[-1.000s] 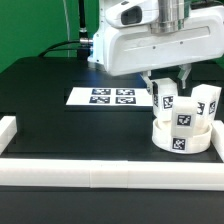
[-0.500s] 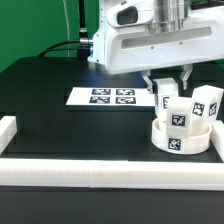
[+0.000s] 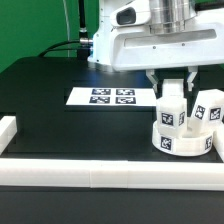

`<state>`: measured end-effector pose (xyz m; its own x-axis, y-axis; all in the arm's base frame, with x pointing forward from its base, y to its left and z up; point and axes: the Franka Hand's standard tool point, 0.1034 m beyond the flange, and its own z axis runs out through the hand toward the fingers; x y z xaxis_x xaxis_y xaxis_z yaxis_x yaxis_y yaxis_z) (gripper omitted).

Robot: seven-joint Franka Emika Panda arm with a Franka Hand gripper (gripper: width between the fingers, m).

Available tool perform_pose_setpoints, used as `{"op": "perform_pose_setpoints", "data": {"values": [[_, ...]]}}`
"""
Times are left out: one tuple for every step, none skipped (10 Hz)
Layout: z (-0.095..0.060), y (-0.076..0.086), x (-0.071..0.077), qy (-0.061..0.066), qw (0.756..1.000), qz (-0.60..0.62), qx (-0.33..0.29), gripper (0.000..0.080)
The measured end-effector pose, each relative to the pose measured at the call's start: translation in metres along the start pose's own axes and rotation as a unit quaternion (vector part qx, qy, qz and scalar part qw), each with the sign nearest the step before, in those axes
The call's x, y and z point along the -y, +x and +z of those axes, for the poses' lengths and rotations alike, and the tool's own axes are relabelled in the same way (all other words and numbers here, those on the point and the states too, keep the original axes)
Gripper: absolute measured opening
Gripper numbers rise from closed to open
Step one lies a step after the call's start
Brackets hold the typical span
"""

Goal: Assemble stool

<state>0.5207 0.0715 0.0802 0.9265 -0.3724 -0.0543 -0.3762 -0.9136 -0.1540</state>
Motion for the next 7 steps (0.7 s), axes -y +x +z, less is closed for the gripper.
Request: {"op": "perform_pose_setpoints", "data": {"values": [[0.0002,-0.0008,0.0016,0.007,0.999,0.047,0.002,0.0340],[0.0006,-0.0017,0.0032,0.011,0.996,0.086,0.005,0.0340],[0.0008,-0.0020,0.0039,0.014,0.994,0.105,0.006,0.0341],[0.0008,-0.0024,0.0058,0.020,0.987,0.158,0.009,0.0341],[0.0005,-0.0023,0.0070,0.021,0.984,0.179,0.011,0.0341],[0.0002,-0.0013,0.0079,0.025,0.975,0.221,0.013,0.0341],[0.0008,-0.0011,0.0084,0.027,0.965,0.260,0.015,0.0341]]}}
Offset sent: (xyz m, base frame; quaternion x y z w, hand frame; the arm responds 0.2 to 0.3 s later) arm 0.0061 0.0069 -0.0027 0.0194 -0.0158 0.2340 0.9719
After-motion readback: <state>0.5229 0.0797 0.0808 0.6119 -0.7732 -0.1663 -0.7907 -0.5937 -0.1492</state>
